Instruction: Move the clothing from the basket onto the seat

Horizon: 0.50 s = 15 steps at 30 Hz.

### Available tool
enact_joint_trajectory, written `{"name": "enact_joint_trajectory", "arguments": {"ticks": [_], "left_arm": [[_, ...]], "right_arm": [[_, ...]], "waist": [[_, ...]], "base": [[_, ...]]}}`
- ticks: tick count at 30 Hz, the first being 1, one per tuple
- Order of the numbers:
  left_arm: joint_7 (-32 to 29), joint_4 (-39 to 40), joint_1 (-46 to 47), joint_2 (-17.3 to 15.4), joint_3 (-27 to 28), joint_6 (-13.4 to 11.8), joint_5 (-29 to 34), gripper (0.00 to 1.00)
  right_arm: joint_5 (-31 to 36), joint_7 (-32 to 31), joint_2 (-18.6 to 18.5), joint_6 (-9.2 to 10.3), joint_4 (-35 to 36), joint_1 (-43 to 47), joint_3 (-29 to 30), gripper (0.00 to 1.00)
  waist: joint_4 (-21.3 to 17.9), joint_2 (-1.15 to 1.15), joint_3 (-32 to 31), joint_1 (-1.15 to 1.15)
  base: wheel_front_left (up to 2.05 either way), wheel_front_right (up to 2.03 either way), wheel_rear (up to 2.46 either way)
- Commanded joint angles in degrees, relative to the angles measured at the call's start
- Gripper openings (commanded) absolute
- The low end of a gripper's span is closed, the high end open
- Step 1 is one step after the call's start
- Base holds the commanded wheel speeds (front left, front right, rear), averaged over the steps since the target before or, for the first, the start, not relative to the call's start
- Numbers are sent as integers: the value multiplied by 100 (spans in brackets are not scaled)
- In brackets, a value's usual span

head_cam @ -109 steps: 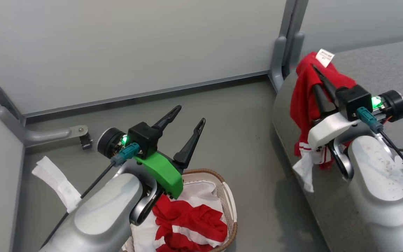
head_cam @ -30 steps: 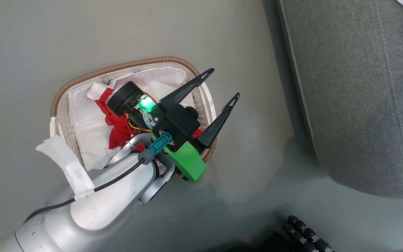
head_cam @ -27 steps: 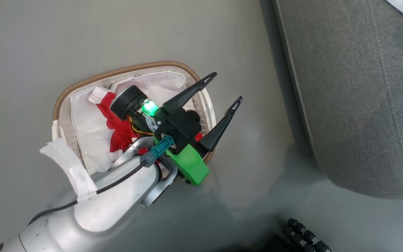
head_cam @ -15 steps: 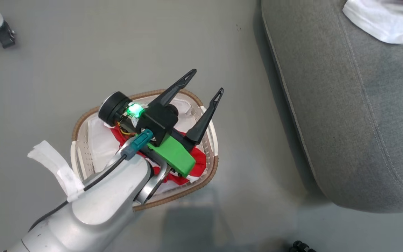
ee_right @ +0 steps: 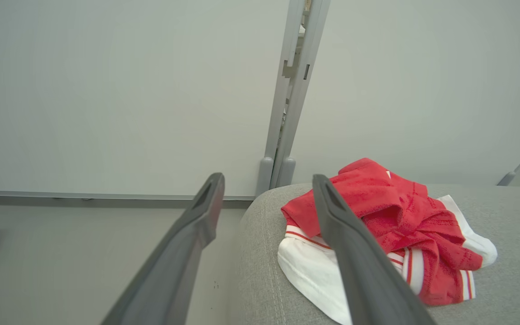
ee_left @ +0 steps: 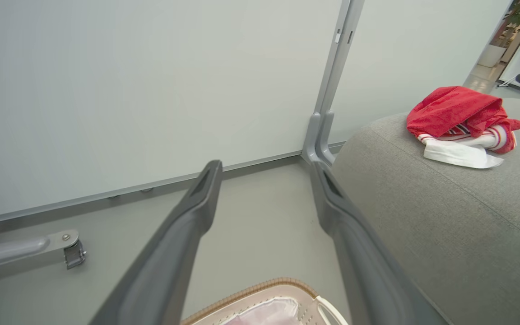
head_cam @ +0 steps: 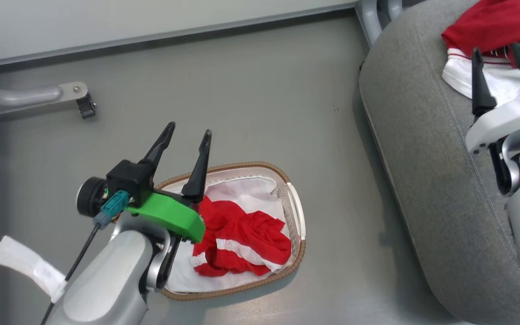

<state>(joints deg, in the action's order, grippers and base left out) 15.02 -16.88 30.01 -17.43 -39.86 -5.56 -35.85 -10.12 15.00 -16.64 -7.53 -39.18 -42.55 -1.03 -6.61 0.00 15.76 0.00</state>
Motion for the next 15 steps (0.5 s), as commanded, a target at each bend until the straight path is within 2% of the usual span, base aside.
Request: {"name": "enact_joint_trajectory", "arguments": {"ticks": [1, 10, 15], "left_arm": [[20, 28, -263, -7, 186, -21, 47, 100], [21, 125, -1560, 239, 1433, 45, 365, 100], [21, 164, -2177, 414, 1903, 104, 574, 100]], "right_arm": [[-14, 26, 73, 8, 76, 228, 34, 100], [240, 27, 845, 8, 811, 1582, 335, 100], [422, 28, 1176, 8, 1282, 2326, 489, 100]], "waist": [[422, 0, -512, 0], [685, 0, -1074, 0], [768, 0, -1326, 0]], "base": [[0, 0, 0], [0, 0, 0], [0, 0, 0]]}}
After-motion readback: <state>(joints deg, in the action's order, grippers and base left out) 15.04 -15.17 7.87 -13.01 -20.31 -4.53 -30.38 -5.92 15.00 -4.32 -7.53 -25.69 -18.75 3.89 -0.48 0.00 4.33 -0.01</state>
